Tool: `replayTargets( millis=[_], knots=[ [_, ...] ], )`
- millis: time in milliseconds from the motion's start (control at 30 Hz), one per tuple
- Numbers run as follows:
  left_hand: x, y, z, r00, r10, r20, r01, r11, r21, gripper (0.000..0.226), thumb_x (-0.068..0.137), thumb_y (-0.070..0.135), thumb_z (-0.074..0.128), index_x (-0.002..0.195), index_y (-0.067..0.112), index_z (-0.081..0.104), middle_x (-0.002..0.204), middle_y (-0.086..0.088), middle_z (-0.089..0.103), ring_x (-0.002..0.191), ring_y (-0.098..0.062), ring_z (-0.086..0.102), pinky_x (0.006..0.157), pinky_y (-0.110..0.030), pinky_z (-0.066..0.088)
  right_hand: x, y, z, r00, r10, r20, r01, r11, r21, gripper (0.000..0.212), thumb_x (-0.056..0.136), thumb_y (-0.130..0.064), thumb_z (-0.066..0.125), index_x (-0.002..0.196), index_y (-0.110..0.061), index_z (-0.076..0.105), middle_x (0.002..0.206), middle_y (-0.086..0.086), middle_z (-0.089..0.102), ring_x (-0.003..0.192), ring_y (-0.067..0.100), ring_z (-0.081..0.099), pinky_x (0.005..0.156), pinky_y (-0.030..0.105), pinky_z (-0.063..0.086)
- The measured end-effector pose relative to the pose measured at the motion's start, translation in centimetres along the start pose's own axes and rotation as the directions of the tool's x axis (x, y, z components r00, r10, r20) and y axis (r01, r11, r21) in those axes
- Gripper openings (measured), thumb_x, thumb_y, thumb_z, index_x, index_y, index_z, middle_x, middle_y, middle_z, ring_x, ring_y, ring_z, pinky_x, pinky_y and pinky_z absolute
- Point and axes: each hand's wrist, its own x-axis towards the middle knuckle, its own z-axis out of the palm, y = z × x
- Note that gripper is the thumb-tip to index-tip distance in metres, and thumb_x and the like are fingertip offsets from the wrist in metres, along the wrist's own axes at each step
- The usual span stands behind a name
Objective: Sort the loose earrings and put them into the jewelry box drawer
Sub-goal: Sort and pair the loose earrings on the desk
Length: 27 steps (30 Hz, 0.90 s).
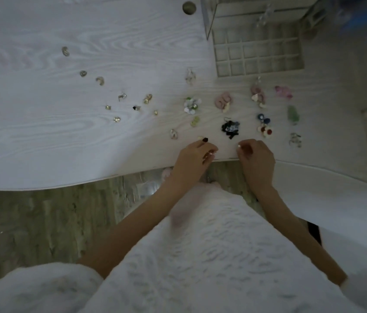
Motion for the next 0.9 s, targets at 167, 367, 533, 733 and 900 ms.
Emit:
replayTargets(
  millis=[167,367,533,733,900],
  knots=[
    [0.9,2.5,3.1,0.993,-0.104,-0.046,0.109,0.986,0.124,0.014,0.081,0.006,0.064,0.095,0.006,0.064,0.090,-0.013,0.063,0.079,-0.029,0.061,0.067,-0.033,0.046,0.5,0.8,-0.2,1.000,-0.015,0.022,0.014,0.998,0.056,0.021,0.092,-0.023,0.055,0.105,-0.007,0.062,0.096,0.012,0.061,0.085,0.022,0.056,0.072,0.020,0.033],
    [0.6,4.1,4.4,0.958,-0.224,-0.181,0.249,0.959,0.133,0.023,0.077,0.006,0.069,0.099,0.002,0.062,0.096,-0.018,0.060,0.079,-0.033,0.059,0.066,-0.036,0.048,0.5,1.2,-0.2,0.988,-0.135,0.081,0.128,0.988,0.088,0.029,0.088,-0.002,0.051,0.116,-0.003,0.059,0.108,0.018,0.059,0.097,0.028,0.055,0.082,0.027,0.040],
    [0.6,3.8,4.9,0.925,-0.292,-0.244,0.319,0.945,0.076,0.013,0.083,0.010,0.066,0.093,0.002,0.065,0.087,-0.014,0.067,0.076,-0.028,0.064,0.068,-0.039,0.054,0.6,0.4,0.2,0.979,-0.118,0.164,0.088,0.980,0.181,0.026,0.085,-0.008,0.060,0.111,-0.006,0.061,0.103,0.014,0.062,0.091,0.022,0.057,0.078,0.024,0.041],
    [1.2,4.4,5.3,0.919,-0.318,-0.232,0.333,0.943,0.026,0.010,0.082,0.008,0.066,0.091,0.006,0.067,0.088,-0.013,0.069,0.077,-0.026,0.065,0.071,-0.038,0.054,1.1,0.1,0.1,0.971,-0.145,0.191,0.099,0.968,0.232,0.024,0.083,-0.008,0.063,0.107,-0.004,0.064,0.096,0.015,0.064,0.085,0.024,0.061,0.076,0.027,0.046],
    [0.2,3.7,4.0,0.937,-0.273,-0.217,0.280,0.960,0.002,0.014,0.083,0.007,0.066,0.097,0.006,0.069,0.092,-0.010,0.070,0.080,-0.023,0.066,0.075,-0.033,0.055,1.0,0.0,-1.2,0.960,-0.212,0.183,0.166,0.956,0.240,0.033,0.083,0.000,0.058,0.115,-0.005,0.060,0.104,0.014,0.059,0.083,0.016,0.056,0.078,0.031,0.052]
  ],
)
